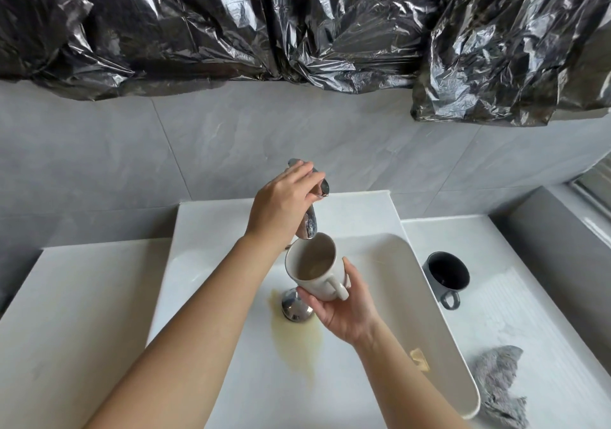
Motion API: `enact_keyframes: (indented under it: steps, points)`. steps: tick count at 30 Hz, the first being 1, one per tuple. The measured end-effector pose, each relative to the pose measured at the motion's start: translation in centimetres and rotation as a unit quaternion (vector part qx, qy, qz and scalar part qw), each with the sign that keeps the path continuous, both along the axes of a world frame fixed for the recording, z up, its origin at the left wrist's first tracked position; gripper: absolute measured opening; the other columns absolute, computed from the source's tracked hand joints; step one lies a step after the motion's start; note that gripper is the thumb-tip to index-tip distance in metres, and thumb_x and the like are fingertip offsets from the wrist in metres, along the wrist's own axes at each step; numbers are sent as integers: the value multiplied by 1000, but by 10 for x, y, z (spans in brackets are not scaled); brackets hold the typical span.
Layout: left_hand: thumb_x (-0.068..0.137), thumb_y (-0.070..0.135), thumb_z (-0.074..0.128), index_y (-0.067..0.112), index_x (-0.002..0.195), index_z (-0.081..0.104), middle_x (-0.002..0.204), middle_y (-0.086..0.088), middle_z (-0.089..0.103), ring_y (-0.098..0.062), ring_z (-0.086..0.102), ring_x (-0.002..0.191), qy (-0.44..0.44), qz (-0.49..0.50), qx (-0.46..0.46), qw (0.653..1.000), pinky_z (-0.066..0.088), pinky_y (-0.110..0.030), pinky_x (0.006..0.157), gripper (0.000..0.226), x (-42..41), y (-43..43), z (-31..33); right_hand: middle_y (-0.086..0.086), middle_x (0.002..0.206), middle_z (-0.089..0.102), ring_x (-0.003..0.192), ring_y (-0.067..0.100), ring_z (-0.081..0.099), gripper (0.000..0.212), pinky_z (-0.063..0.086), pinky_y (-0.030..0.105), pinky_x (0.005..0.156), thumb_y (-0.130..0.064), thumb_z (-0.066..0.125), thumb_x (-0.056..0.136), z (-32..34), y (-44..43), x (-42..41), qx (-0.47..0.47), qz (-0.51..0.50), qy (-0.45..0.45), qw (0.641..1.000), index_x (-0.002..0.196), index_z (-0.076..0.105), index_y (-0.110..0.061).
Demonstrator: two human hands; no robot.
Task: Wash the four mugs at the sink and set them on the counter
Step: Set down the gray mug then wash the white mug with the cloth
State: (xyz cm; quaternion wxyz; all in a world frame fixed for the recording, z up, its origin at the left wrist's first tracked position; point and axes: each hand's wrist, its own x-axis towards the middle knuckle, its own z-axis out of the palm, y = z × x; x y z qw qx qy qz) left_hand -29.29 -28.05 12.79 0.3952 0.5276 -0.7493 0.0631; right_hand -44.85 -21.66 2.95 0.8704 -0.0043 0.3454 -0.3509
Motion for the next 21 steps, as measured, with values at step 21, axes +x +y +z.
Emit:
enact_keyframes:
  steps: [21]
  points:
    - [85, 5, 44, 3, 87, 61, 86, -6, 58, -24, 55, 81, 99, 1, -9, 995, 45, -32, 76, 18, 36, 82, -46, 23, 109, 69, 83, 38, 72, 64, 57, 43, 78, -54, 57, 82, -27, -19, -3, -41, 26, 38, 998, 122, 62, -4]
